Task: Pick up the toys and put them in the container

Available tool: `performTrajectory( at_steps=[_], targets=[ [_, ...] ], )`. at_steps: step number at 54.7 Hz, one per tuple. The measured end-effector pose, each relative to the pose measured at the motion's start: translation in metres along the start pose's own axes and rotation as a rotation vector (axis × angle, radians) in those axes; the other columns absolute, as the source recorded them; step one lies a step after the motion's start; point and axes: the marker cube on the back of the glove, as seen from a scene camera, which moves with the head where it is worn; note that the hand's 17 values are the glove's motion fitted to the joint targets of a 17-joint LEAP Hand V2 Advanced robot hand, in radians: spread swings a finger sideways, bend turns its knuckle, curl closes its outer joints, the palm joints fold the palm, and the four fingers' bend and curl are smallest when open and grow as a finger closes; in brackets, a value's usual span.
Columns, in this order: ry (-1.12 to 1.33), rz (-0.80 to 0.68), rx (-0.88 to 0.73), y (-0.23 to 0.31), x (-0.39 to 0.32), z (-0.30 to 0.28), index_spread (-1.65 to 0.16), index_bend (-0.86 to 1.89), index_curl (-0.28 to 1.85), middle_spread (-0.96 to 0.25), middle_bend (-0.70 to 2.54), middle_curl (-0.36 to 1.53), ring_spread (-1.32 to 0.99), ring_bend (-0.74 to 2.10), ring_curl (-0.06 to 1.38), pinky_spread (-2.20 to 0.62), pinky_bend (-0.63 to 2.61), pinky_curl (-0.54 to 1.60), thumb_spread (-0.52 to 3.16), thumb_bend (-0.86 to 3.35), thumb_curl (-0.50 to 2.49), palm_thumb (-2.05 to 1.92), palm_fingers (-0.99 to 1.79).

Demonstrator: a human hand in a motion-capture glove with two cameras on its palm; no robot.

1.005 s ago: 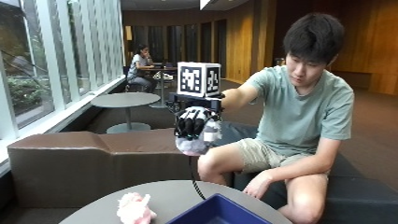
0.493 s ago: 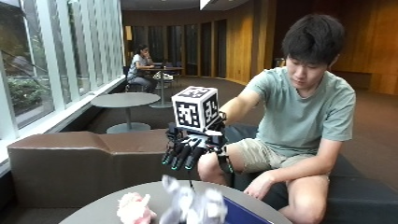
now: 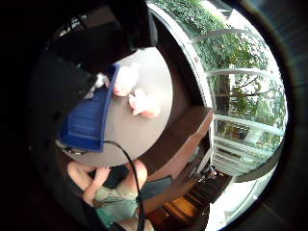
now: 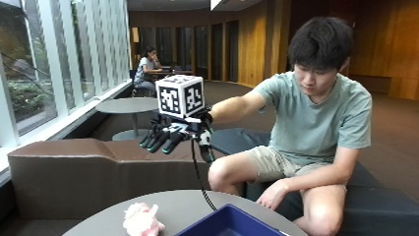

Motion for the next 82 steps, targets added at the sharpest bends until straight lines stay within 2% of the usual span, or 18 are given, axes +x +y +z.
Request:
performTrajectory(
  at_steps=[11, 20, 33, 48, 55, 59, 62, 70, 74, 82],
  targets=[
    [0.025, 0.081, -0.027, -0.007, 0.069, -0.008, -0.26, 0.08, 0.36, -0.03, 0.13, 0.41, 0.01, 0.26, 0.43, 0.07, 1.11, 0.37, 1.15, -0.02, 0.46, 0.11, -0.22],
    [0.026, 0.152, -0.066, -0.016, 0.132, 0.022, -0.26, 0.07, 0.29, -0.03, 0.13, 0.37, 0.02, 0.24, 0.43, 0.07, 1.09, 0.36, 1.16, -0.02, 0.43, 0.11, -0.22],
    [-0.053, 0.210, -0.163, -0.033, 0.189, 0.129, -0.26, 0.08, 0.23, -0.03, 0.13, 0.32, 0.02, 0.23, 0.42, 0.07, 1.08, 0.35, 1.16, -0.02, 0.39, 0.12, -0.20],
    [-0.098, 0.248, -0.229, -0.038, 0.205, 0.250, -0.27, 0.07, 0.18, -0.03, 0.13, 0.28, 0.02, 0.24, 0.42, 0.07, 1.08, 0.35, 1.15, -0.02, 0.36, 0.12, -0.22],
    [-0.121, 0.279, -0.343, -0.032, 0.206, 0.304, -0.27, 0.06, 0.17, -0.02, 0.12, 0.26, 0.03, 0.22, 0.42, 0.07, 1.13, 0.36, 1.13, -0.03, 0.35, 0.09, -0.24],
    [-0.107, 0.295, -0.350, -0.029, 0.207, 0.325, -0.27, 0.07, 0.16, -0.03, 0.11, 0.25, 0.03, 0.21, 0.41, 0.07, 1.15, 0.36, 1.13, -0.03, 0.35, 0.07, -0.25],
    [-0.079, 0.309, -0.309, -0.029, 0.207, 0.330, -0.28, 0.10, 0.17, -0.03, 0.10, 0.24, 0.04, 0.23, 0.42, 0.07, 1.14, 0.36, 1.13, -0.02, 0.35, 0.07, -0.20],
    [-0.050, 0.303, -0.214, -0.029, 0.205, 0.339, -0.31, 0.22, 0.21, -0.08, 0.22, 0.26, -0.05, 0.47, 0.47, 0.05, 0.98, 0.31, 1.18, 0.03, 0.37, 0.20, 0.16],
    [-0.032, 0.293, -0.165, -0.028, 0.207, 0.343, -0.31, 0.34, 0.26, -0.12, 0.34, 0.30, -0.13, 0.49, 0.46, 0.03, 0.84, 0.27, 1.22, 0.06, 0.39, 0.28, 0.37],
    [-0.096, 0.292, -0.017, -0.033, 0.213, 0.348, -0.30, 0.49, 0.35, -0.24, 0.48, 0.37, -0.30, 0.62, 0.52, -0.08, 0.71, 0.23, 1.23, 0.15, 0.46, 0.49, 0.60]
  ],
)
